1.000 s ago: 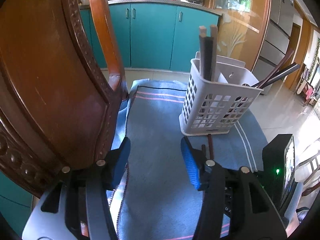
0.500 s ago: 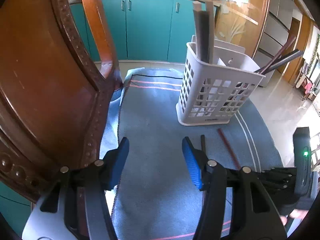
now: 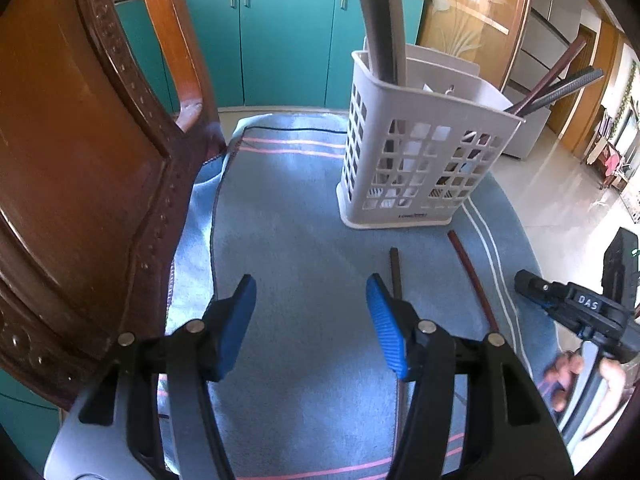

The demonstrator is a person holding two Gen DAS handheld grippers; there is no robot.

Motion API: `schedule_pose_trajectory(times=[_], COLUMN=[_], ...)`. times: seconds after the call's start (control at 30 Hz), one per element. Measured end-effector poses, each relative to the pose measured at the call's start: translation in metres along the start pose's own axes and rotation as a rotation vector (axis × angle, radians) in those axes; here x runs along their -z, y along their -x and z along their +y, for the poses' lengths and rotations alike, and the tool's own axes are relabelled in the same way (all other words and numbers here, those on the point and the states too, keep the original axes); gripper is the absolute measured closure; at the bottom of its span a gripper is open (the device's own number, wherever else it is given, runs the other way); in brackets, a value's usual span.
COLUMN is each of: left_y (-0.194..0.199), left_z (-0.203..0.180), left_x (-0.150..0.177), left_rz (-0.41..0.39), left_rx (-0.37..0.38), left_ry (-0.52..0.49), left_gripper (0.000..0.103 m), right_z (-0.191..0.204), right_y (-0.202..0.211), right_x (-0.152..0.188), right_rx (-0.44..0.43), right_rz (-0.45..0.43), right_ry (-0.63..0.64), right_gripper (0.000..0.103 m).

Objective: Organize utensils
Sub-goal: 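Position both open tools over the last dark brown and red-brown chopsticks, then close the left tool on the dark brown chopstick while the right tool grasps the red-brown one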

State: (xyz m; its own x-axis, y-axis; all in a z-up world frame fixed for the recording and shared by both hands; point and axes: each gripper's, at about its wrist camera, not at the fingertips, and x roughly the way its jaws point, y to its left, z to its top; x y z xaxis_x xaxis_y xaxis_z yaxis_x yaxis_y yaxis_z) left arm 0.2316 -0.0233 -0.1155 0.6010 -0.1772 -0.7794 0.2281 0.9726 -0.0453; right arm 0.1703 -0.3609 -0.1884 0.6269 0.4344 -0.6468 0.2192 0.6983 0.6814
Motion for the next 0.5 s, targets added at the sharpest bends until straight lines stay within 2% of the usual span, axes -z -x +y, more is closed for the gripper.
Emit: schedule_pose_trajectory(times=[0.07,0.27,0.4,0.5], left_y=[-0.001,-0.009,-0.022,-0.033], left_z=[0.0,-0.006,-0.015,-0.02], left_x=[0.001,0.006,0.013,0.016], left_rz=[0.005,0.029,0.061,0.086], left_rx=[-0.001,0.004,0.007,0.042], left_ry=[0.0,-0.018,-0.048,-0.035], left_gripper=[0.044,0.043,0.042,0.042], right_z=[0.0,0.022,0.038,0.065], right_y=[-0.006,-0.008,0.004,0.008], right_x=[0.005,0.01,0.012,0.01], right_rx=[0.024,0.144,0.136,0.235], right_rz=[-0.017,-0.037,-0.035,-0.06], right_ry=[0.021,0.145,0.173,0.289], right_gripper=[0.089,0.089,0.089,0.089])
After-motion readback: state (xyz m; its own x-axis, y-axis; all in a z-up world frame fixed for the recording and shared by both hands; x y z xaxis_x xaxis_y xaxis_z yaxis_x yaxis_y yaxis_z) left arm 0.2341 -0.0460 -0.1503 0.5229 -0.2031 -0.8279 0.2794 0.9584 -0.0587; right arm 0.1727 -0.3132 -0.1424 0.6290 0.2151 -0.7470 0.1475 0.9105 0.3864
